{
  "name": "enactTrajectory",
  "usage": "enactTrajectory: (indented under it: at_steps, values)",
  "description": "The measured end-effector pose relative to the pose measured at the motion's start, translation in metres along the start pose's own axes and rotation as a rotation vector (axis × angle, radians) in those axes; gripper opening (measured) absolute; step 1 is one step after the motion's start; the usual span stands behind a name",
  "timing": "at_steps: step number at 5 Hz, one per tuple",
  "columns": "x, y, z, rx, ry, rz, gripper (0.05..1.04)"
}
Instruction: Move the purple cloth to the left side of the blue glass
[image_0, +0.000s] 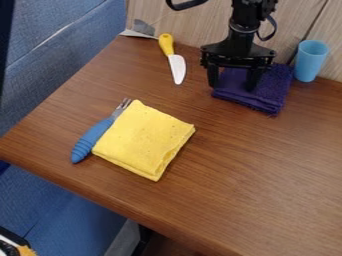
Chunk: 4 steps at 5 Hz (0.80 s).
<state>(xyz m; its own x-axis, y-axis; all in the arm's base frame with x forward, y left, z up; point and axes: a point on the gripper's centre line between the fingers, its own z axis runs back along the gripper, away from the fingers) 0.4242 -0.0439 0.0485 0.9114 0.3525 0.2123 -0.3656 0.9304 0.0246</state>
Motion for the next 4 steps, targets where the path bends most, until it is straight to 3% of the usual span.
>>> enactTrajectory:
  at_steps: [1, 3, 4]
  values:
    - [0.009, 0.003, 0.02, -0.022, -0.017, 0.051, 1.0]
    - [0.025, 0.012, 0.069, -0.078, -0.121, 0.124, 1.0]
    - [0.027, 0.016, 0.071, -0.078, -0.125, 0.132, 1.0]
